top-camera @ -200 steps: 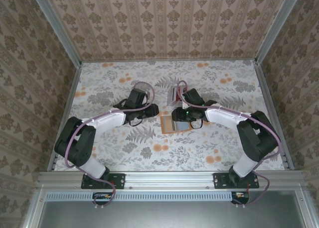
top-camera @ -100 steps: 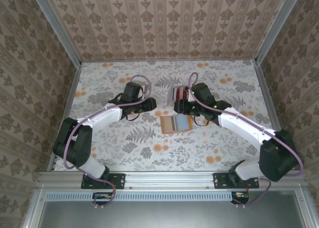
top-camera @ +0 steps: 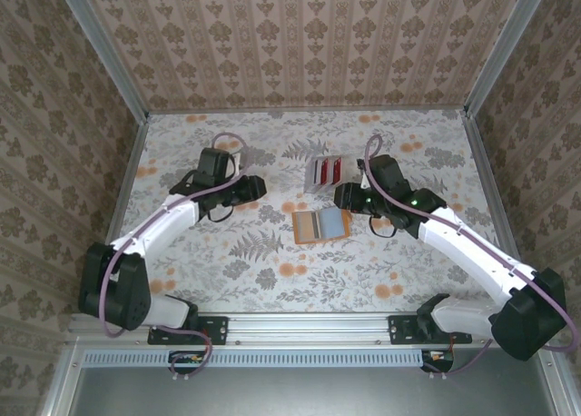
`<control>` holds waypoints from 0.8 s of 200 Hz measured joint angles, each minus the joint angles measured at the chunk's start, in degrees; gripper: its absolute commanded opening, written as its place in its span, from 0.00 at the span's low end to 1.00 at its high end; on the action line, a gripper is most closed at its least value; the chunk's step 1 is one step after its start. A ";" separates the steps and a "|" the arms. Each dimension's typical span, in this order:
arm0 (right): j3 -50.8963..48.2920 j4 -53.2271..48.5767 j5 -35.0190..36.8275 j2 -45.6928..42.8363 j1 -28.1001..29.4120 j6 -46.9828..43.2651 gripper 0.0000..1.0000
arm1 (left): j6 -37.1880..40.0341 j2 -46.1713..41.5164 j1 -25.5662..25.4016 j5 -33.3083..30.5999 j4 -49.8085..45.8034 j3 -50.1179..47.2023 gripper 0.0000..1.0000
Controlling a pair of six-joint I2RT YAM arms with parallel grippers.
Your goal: Put the credit cards into the card holder
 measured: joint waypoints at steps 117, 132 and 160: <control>10.51 -4.33 3.28 10.23 0.00 1.42 0.48 | 3.69 -0.26 4.20 5.77 -5.68 1.36 0.43; 13.94 -5.35 4.11 14.43 -0.31 0.33 0.48 | 3.72 1.60 4.20 6.60 -6.91 4.09 0.43; 20.98 -6.32 4.31 22.71 -3.02 -2.75 0.48 | 3.69 4.28 4.20 6.80 -7.50 9.05 0.43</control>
